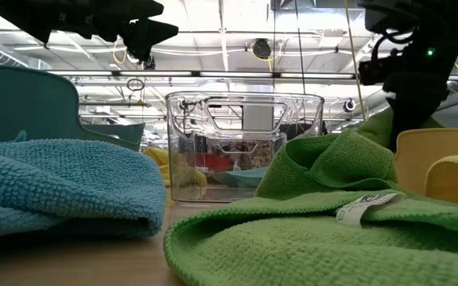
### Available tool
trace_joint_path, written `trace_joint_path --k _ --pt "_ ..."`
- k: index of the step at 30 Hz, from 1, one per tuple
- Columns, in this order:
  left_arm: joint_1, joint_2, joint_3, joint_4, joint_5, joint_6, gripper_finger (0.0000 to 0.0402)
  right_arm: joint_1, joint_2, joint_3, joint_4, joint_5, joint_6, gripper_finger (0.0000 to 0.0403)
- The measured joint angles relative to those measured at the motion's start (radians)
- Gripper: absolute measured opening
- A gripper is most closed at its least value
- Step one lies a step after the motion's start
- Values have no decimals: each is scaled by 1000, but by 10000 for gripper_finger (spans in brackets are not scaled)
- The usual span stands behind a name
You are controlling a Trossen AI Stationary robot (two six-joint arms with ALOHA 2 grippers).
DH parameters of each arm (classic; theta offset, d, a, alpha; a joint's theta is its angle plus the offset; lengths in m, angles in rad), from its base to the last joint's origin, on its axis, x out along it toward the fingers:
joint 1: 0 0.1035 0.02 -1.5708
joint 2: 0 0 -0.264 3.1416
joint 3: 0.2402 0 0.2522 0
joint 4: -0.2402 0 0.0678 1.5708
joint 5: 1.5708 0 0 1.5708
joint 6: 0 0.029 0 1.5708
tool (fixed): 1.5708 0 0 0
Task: Sort microfiber towel by color & place in baskets
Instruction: Put the top green microfiber towel into the yellow bin
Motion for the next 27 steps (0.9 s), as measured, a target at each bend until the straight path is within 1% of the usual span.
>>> trace_joint_path --k 4,7,10,13,15,17,22,25,27 --pt "0 0 0 -1 0 0 235 0 0 51 -59 -24 -1 227" --pt "0 0 0 -4 0 0 235 0 0 89 -135 -24 -5 245" --pt "0 0 0 -4 0 0 235 0 0 127 -217 -29 -4 250" --pt "0 0 0 -5 0 0 235 2 0 175 -284 -27 15 238" --pt "0 0 0 -5 0 0 235 9 0 199 -300 -27 34 216" --pt "0 0 0 -5 0 0 235 23 0 216 -301 -27 37 186" --pt "0 0 0 -5 0 0 235 46 0 224 -292 -30 41 81" --pt "0 0 0 -5 0 0 235 67 0 215 -238 -65 47 20" --pt "0 0 0 -5 0 0 235 77 0 194 -195 -81 49 8"
